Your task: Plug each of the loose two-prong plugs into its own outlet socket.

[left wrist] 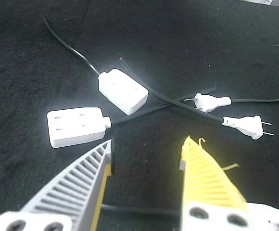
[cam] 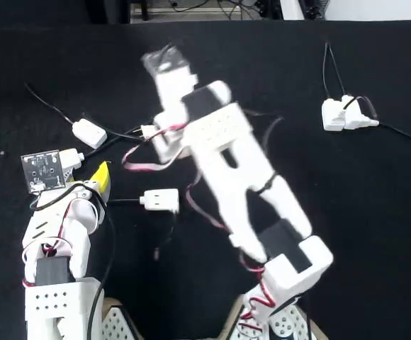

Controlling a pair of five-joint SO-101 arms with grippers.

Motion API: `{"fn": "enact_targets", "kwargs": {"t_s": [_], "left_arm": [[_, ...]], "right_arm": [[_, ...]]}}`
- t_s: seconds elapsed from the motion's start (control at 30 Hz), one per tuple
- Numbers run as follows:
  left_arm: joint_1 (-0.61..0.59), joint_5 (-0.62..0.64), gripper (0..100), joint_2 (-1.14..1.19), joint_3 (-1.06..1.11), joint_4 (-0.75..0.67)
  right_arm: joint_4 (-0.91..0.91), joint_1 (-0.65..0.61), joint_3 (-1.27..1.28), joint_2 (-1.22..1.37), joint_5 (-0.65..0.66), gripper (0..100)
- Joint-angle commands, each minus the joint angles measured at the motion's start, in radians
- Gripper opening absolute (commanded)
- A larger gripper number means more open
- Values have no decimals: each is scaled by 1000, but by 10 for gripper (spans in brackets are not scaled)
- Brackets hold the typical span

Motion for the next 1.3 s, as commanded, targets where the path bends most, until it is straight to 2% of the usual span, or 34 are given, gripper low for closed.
{"fn": "enact_targets", "kwargs": {"t_s": [0.0,0.1,0.17,0.27,0.37,0.5,0.57,0.67,0.77,0.87,1.03,1.2,1.27], "left_arm": [[-2,0,234,-11,-15,-5],[-2,0,234,-11,-15,-5],[-2,0,234,-11,-15,-5],[-2,0,234,-11,-15,-5],[-2,0,234,-11,-15,-8],[-2,0,234,-11,-15,-11],[-2,0,234,-11,-13,-11],[-2,0,234,-11,-15,-11],[-2,0,234,-11,-13,-11],[-8,-2,234,-11,-15,-8],[-116,12,234,-11,-44,-3],[-254,164,234,-11,-65,-9],[-282,193,234,-11,-65,-12]], "right_arm": [[41,52,-10,-81,150,100],[48,57,191,-140,347,102],[-38,78,374,-213,439,103],[-227,87,654,-375,503,103],[-365,37,918,-545,535,113],[-477,-31,1162,-711,548,224],[-474,-77,1233,-757,549,271],[-483,-203,1316,-796,549,275],[-571,-284,1380,-802,549,275],[-707,-288,1466,-802,548,278],[-864,-298,1564,-806,542,279],[-899,-295,1526,-802,539,276],[-896,-275,1492,-802,480,276]]}}
